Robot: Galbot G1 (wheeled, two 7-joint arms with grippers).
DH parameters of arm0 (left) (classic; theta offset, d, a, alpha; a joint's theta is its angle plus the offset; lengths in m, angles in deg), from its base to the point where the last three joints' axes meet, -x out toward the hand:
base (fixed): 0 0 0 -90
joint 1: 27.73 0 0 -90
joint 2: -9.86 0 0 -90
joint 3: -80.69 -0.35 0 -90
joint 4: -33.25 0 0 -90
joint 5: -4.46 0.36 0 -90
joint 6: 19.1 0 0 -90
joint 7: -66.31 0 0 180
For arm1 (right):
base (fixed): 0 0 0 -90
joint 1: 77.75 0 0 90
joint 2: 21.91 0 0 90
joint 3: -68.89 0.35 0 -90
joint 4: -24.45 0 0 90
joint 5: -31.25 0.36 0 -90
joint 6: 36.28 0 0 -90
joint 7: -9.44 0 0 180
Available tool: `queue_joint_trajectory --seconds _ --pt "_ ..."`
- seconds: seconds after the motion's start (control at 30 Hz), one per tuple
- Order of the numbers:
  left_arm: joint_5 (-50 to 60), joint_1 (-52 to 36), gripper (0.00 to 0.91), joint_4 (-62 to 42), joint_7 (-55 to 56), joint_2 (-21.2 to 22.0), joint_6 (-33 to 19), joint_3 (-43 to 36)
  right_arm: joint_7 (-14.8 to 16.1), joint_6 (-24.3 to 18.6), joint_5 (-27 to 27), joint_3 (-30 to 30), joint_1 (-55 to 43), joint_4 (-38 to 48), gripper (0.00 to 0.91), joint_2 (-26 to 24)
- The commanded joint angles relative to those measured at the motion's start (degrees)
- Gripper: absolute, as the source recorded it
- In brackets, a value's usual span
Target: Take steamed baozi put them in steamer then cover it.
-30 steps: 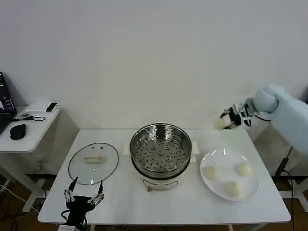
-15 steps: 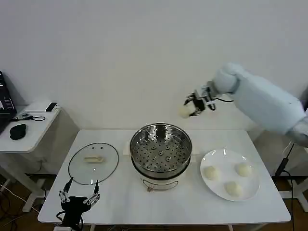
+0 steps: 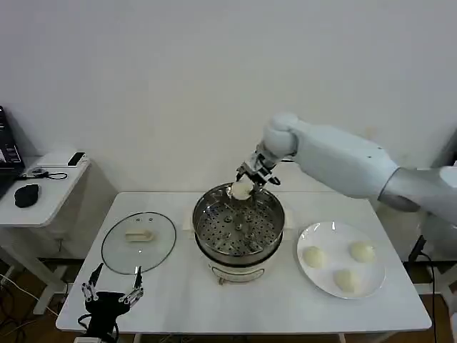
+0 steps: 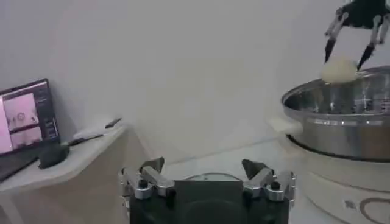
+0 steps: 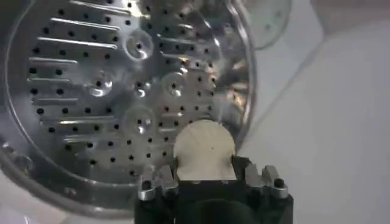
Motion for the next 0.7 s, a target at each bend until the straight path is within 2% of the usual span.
queue_joint_trajectory --seconds 0.03,0.4,0.7 --pt "-0.1 0.1 0.907 0.1 0.0 0.0 0.0 0.3 -1.9 -8.3 -4.3 -3.0 2.0 4.0 0.625 4.2" --pt "-0.3 0.4 0.907 -0.1 0.0 0.1 -0.1 0.7 -6.1 -15.3 -12.0 -1.0 4.1 9.4 0.625 6.0" --pt "-0.3 0.6 0.907 -0.1 0.1 0.3 -0.2 0.8 -6.8 -16.8 -11.5 -1.2 4.5 9.6 0.645 6.3"
